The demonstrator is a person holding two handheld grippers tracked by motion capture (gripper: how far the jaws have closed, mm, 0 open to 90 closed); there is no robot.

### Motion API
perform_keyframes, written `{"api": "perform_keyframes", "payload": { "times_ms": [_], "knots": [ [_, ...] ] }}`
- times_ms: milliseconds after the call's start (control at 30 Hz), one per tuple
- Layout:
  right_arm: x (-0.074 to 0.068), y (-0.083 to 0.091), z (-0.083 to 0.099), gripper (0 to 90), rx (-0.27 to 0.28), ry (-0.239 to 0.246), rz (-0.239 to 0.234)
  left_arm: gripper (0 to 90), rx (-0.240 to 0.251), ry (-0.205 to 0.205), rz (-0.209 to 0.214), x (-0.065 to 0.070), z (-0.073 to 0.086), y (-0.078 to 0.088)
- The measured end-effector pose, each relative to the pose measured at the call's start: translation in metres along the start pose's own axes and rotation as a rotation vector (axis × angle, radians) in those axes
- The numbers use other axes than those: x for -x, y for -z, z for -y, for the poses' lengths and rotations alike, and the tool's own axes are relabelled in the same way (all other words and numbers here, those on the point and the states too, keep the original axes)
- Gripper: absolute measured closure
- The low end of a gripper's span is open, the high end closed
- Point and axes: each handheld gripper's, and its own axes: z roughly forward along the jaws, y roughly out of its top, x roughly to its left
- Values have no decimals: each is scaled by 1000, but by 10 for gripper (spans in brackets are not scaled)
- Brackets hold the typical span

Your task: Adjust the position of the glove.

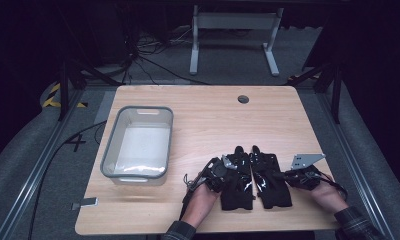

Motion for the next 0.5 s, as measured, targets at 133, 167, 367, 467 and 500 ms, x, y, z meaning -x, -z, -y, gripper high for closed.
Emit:
{"api": "perform_keyframes", "payload": {
  "times_ms": [133, 167, 367, 467, 500],
  "knots": [
    [-1, -2, -2, 900, 3, 4, -1, 895, 0, -6, -4, 1, -2, -2],
    [-2, -2, -3, 900, -1, 10, 2, 895, 1, -8, -2, 1, -3, -2],
    [-2, -1, -4, 899, 2, 13, 8, 824, 29, -1, 8, -1, -3, 5],
    [0, 4, -3, 898, 25, 1, 11, 754, 67, 24, 5, -1, -2, 16],
    [0, 6, -3, 898, 31, -2, 13, 718, 70, 36, 4, -2, 0, 19]
  ]
}}
